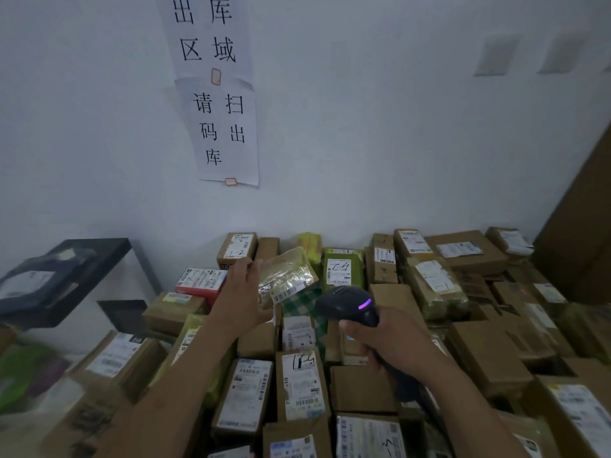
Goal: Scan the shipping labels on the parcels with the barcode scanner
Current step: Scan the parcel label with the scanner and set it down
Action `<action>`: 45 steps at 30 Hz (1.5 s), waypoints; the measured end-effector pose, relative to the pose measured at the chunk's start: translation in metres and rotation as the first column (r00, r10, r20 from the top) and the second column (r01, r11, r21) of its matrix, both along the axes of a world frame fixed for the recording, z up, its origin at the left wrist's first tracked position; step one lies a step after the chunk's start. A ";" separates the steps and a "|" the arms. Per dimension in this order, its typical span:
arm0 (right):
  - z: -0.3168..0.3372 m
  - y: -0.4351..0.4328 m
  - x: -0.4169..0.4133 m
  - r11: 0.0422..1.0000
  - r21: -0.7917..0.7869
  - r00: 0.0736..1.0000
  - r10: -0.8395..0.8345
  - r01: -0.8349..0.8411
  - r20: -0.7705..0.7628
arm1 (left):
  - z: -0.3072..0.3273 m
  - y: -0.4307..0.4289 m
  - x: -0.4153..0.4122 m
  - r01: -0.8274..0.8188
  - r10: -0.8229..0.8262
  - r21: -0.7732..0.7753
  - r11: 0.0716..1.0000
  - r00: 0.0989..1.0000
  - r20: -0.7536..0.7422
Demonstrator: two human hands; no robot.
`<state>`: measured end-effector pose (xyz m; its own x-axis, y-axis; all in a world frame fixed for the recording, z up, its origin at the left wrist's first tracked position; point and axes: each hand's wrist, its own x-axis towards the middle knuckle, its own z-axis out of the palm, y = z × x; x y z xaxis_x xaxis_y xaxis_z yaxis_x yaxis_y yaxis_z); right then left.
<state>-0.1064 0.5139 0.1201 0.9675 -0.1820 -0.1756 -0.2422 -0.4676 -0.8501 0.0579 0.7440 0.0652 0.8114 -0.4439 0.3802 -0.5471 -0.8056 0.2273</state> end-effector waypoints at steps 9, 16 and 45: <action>-0.010 -0.006 0.020 0.989 0.099 0.993 -0.110 0.106 0.035 | -0.020 -0.014 0.015 -0.184 0.116 -0.245 0.952 0.957 -0.267; -0.023 -0.023 0.057 0.940 0.240 0.964 -0.261 0.244 0.044 | -0.048 -0.062 0.042 -0.342 0.222 -0.266 0.901 0.892 -0.393; -0.114 -0.051 0.150 0.934 0.177 0.949 -0.292 0.310 -0.118 | -0.206 -0.139 0.131 -0.405 0.226 -0.079 0.911 0.649 -0.726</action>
<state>0.0441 0.4632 0.0061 0.8515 -0.4168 -0.3181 -0.4246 -0.1921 -0.8848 0.1893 0.6050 -0.1411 0.9514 -0.0896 -0.2947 0.1175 -0.7790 0.6160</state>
